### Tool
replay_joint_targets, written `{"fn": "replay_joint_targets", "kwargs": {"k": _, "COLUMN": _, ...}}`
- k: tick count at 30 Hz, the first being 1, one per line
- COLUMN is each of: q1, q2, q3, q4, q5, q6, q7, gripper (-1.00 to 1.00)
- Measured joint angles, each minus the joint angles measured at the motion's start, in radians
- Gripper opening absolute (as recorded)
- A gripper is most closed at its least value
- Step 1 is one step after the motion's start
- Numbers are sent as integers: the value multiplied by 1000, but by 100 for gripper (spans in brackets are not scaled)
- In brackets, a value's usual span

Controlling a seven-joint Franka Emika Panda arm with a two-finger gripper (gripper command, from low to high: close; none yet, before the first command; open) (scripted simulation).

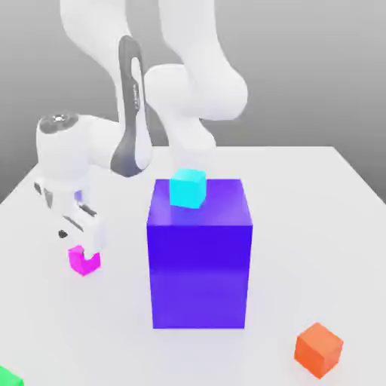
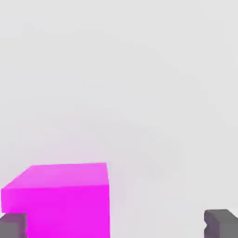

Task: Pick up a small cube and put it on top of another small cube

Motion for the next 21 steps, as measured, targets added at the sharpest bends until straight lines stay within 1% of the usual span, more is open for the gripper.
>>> {"fn": "replay_joint_targets", "kwargs": {"k": 4, "q1": -90, "q2": 43, "q3": 100, "q4": 0, "q5": 47, "q6": 50, "q7": -35, "gripper": 0}}
{"fn": "replay_joint_targets", "kwargs": {"k": 9, "q1": -274, "q2": 83, "q3": 284, "q4": -2, "q5": 79, "q6": 110, "q7": -66, "gripper": 0}}
{"fn": "replay_joint_targets", "kwargs": {"k": 10, "q1": -298, "q2": 87, "q3": 306, "q4": -2, "q5": 80, "q6": 117, "q7": -68, "gripper": -100}}
{"fn": "replay_joint_targets", "kwargs": {"k": 16, "q1": -310, "q2": 89, "q3": 318, "q4": -2, "q5": 77, "q6": 121, "q7": -66, "gripper": -100}}
{"fn": "replay_joint_targets", "kwargs": {"k": 18, "q1": -270, "q2": 82, "q3": 277, "q4": -1, "q5": 66, "q6": 107, "q7": -55, "gripper": -100}}
{"fn": "replay_joint_targets", "kwargs": {"k": 21, "q1": -173, "q2": 61, "q3": 177, "q4": 2, "q5": 29, "q6": 74, "q7": -23, "gripper": -100}}
